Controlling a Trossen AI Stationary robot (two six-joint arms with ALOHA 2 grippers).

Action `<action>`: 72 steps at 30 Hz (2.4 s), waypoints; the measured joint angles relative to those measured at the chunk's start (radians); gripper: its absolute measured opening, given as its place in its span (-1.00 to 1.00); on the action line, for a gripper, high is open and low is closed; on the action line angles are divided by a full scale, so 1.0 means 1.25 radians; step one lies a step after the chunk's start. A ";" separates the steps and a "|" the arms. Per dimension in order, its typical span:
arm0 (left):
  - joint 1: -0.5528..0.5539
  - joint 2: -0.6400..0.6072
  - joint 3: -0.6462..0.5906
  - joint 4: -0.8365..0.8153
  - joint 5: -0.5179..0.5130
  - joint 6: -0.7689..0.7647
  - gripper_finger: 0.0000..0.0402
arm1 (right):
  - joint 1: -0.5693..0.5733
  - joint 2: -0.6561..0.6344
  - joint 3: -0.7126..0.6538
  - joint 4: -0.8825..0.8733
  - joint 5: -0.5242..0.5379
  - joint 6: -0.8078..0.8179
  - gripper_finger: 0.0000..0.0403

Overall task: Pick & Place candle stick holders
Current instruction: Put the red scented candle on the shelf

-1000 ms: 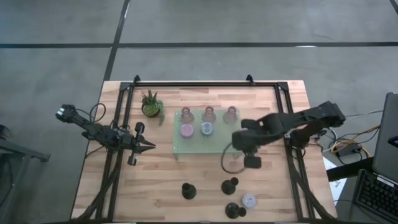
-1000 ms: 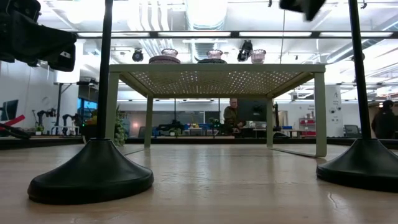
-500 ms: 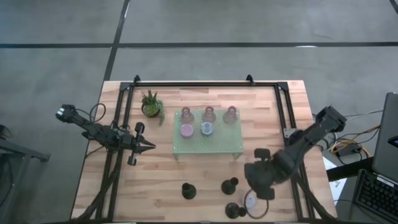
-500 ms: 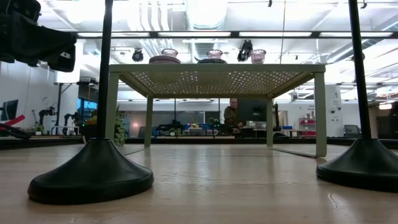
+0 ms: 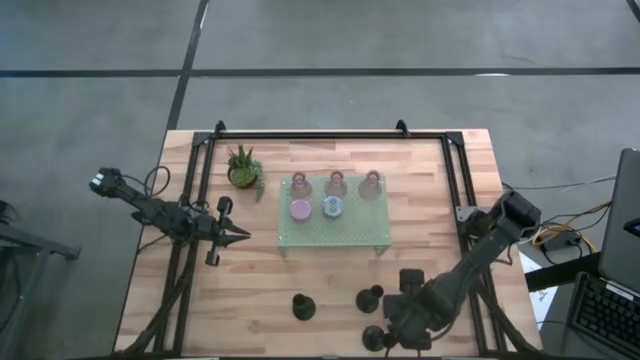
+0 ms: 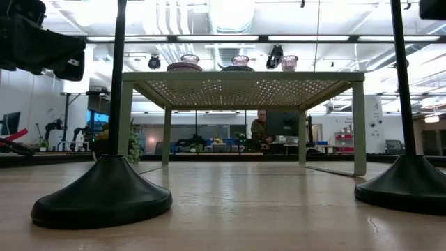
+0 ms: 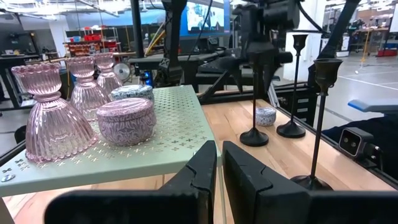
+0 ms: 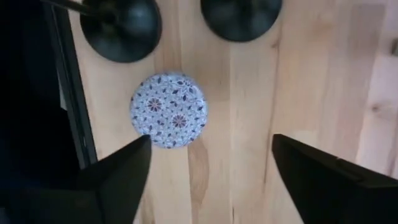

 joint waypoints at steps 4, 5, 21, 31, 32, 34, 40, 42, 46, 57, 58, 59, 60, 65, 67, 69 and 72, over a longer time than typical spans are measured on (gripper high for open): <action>0.000 0.000 0.000 -0.001 0.000 0.000 -0.84 | 0.016 0.035 0.003 0.051 -0.021 -0.001 0.80; 0.000 0.000 0.000 -0.002 0.000 0.000 -0.84 | 0.019 0.041 0.003 0.058 -0.031 -0.001 0.81; 0.000 0.000 0.000 0.001 0.000 0.000 -0.84 | 0.048 0.004 -0.003 0.019 0.107 -0.027 0.83; 0.000 0.000 0.000 -0.005 0.000 0.000 -0.84 | 0.068 -0.053 -0.009 0.010 0.223 0.008 0.83; 0.000 0.000 0.000 -0.005 0.000 0.000 -0.84 | 0.076 -0.053 -0.013 0.012 0.224 0.022 0.83; 0.000 0.000 0.000 -0.005 0.000 0.000 -0.84 | 0.095 -0.053 -0.031 0.028 0.225 0.050 0.83; 0.000 0.000 0.000 -0.006 0.000 0.000 -0.84 | 0.125 -0.052 -0.114 0.102 0.227 0.120 0.83; 0.000 0.000 0.000 -0.006 0.000 0.000 -0.84 | 0.129 -0.052 -0.145 0.153 0.227 0.126 0.83; 0.000 0.000 0.000 -0.006 0.000 0.000 -0.84 | 0.138 -0.052 -0.195 0.252 0.220 0.123 0.83; 0.000 0.000 0.000 -0.006 0.000 0.000 -0.84 | 0.152 -0.052 -0.312 0.470 0.224 0.153 0.83; 0.000 0.000 0.000 -0.006 0.000 0.000 -0.84 | 0.153 -0.052 -0.313 0.472 0.224 0.153 0.83; 0.000 0.000 0.000 -0.006 0.000 0.000 -0.84 | 0.153 -0.052 -0.314 0.472 0.224 0.153 0.83; 0.000 0.000 0.000 -0.006 0.000 0.000 -0.84 | 0.153 -0.052 -0.315 0.474 0.224 0.153 0.83; 0.000 0.000 0.000 -0.006 0.000 0.000 -0.84 | 0.154 -0.046 -0.316 0.496 0.224 0.146 0.83; 0.000 0.000 0.000 -0.006 0.000 0.000 -0.84 | 0.156 -0.036 -0.316 0.497 0.224 0.145 0.83; 0.000 0.000 0.000 -0.006 0.000 0.000 -0.84 | 0.156 -0.023 -0.315 0.496 0.223 0.143 0.83; 0.000 0.000 0.000 -0.008 0.000 0.000 -0.84 | 0.156 -0.008 -0.310 0.497 0.223 0.138 0.83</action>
